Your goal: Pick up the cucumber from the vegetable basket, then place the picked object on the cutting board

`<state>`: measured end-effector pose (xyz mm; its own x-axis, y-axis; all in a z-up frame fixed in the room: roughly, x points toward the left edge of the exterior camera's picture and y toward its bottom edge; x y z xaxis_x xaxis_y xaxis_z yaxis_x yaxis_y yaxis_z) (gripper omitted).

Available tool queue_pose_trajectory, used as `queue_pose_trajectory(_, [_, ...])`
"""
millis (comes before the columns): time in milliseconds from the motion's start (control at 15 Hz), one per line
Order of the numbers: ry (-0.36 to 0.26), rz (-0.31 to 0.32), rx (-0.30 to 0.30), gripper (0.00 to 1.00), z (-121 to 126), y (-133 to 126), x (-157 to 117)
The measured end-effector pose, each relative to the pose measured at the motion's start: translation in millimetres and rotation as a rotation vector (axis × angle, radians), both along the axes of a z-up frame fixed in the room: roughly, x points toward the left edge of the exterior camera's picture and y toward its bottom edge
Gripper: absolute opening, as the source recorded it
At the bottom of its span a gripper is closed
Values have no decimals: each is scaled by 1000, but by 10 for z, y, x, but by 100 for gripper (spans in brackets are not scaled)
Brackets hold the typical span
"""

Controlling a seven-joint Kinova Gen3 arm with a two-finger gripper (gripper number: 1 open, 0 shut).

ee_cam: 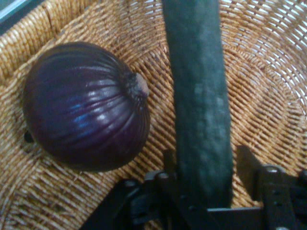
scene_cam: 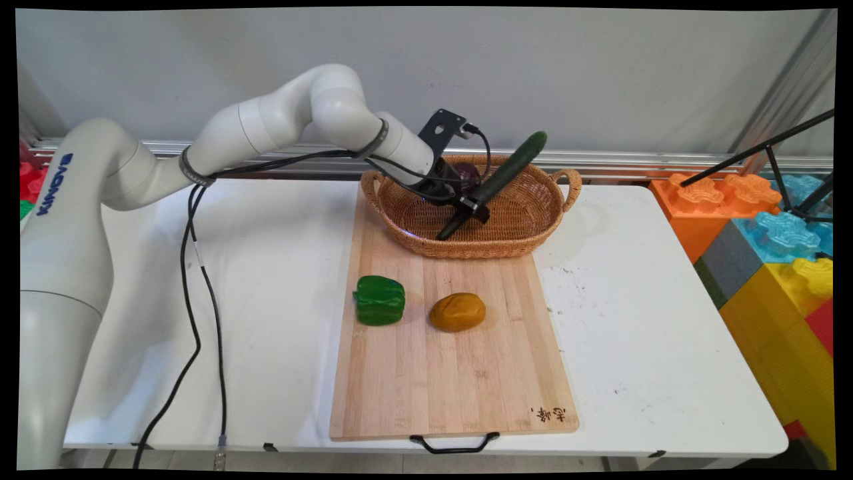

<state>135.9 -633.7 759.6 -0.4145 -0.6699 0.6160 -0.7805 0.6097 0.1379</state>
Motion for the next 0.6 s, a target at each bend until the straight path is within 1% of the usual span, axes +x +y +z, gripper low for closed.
queue_pose_trajectory(333, [-1, 1, -37, 0, -10, 36, -64])
queue_pose_trajectory(600, [-8, 2, -64, 0, 57, 103, -72])
